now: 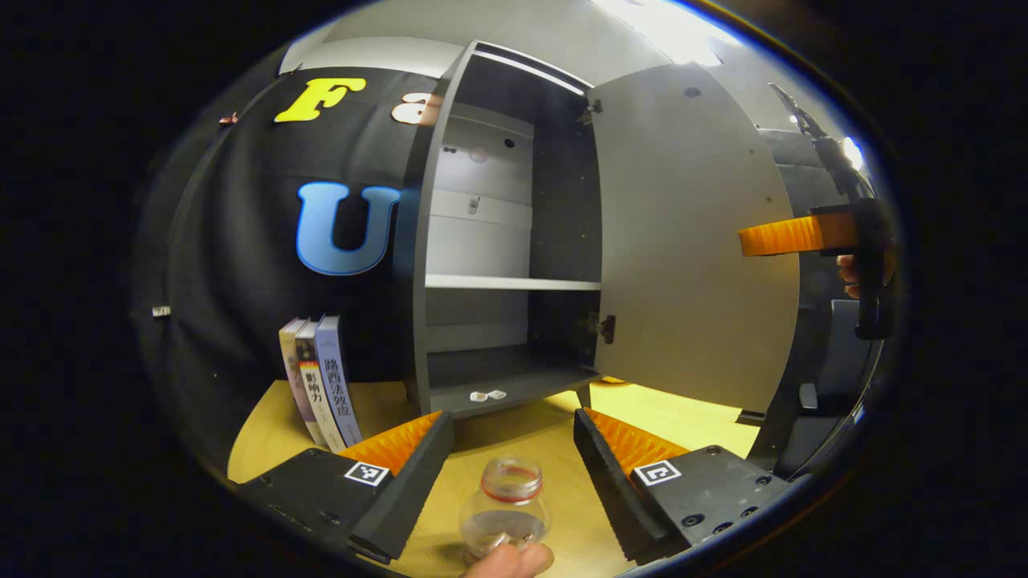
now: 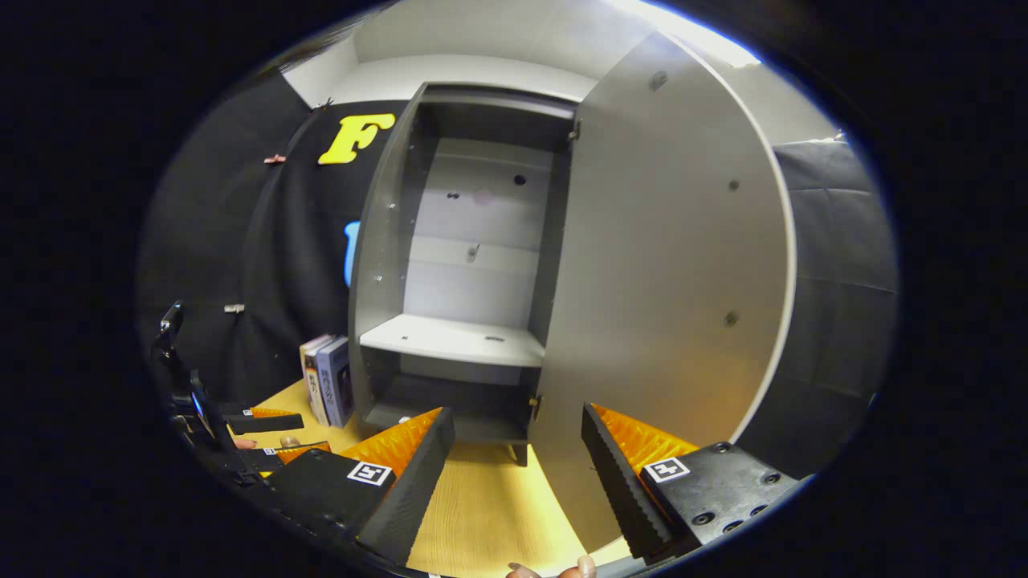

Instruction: Open the cabinet door with the right hand, grasp the bottle in the cabinet with the left hand and place it on the coaster, then close the cabinet door with the right hand.

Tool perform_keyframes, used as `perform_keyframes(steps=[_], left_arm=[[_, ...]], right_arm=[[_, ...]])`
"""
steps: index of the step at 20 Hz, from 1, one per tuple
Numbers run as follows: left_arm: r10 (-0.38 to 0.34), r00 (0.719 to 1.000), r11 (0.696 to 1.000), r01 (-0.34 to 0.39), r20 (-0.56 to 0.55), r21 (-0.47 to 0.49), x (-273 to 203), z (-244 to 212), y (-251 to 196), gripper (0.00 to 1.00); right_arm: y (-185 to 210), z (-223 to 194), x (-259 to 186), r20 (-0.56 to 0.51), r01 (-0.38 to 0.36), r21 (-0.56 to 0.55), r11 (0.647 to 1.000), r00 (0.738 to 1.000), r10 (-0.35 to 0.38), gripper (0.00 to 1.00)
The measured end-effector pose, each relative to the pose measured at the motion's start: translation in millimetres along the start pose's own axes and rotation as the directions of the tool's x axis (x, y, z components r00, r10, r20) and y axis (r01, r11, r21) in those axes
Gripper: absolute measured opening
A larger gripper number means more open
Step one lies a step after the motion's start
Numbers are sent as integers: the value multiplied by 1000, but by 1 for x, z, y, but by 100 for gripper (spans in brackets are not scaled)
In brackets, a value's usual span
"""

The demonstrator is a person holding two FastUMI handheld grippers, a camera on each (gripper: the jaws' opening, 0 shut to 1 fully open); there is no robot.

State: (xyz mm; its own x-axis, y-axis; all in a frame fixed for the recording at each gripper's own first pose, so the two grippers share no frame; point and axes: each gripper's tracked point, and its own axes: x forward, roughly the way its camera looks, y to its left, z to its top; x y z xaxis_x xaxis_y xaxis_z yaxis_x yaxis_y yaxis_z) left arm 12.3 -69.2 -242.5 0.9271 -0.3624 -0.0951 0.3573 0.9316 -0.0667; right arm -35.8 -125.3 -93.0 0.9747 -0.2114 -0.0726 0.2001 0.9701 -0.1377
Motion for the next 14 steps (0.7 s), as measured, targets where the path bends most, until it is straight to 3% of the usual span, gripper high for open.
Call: perform_keyframes(steps=[3,4,6,7,9,11,14], left_arm=[[-67,998,998,67,-3,6,-3,42,-15,95],[-106,994,994,106,-10,-12,-4,52,-26,95],[-197,980,980,197,-11,-30,-8,73,-54,95],[-234,972,972,234,-6,-31,-7,83,-67,95],[-295,956,955,294,0,-41,-2,98,-92,95],[-346,938,936,346,11,-68,8,108,-120,95],[-364,931,927,365,22,-82,19,116,-157,93]], right_arm=[[-40,39,-12,51,144,3,990,988,-144,94],[-54,51,-21,70,199,0,980,978,-198,98],[-78,70,-47,95,285,7,959,954,-284,94],[-88,75,-61,93,321,5,947,943,-320,98],[-114,76,-86,88,402,-16,916,913,-399,94],[-141,75,-101,82,444,-27,896,894,-441,94],[-166,68,-94,60,406,16,914,912,-407,97]])
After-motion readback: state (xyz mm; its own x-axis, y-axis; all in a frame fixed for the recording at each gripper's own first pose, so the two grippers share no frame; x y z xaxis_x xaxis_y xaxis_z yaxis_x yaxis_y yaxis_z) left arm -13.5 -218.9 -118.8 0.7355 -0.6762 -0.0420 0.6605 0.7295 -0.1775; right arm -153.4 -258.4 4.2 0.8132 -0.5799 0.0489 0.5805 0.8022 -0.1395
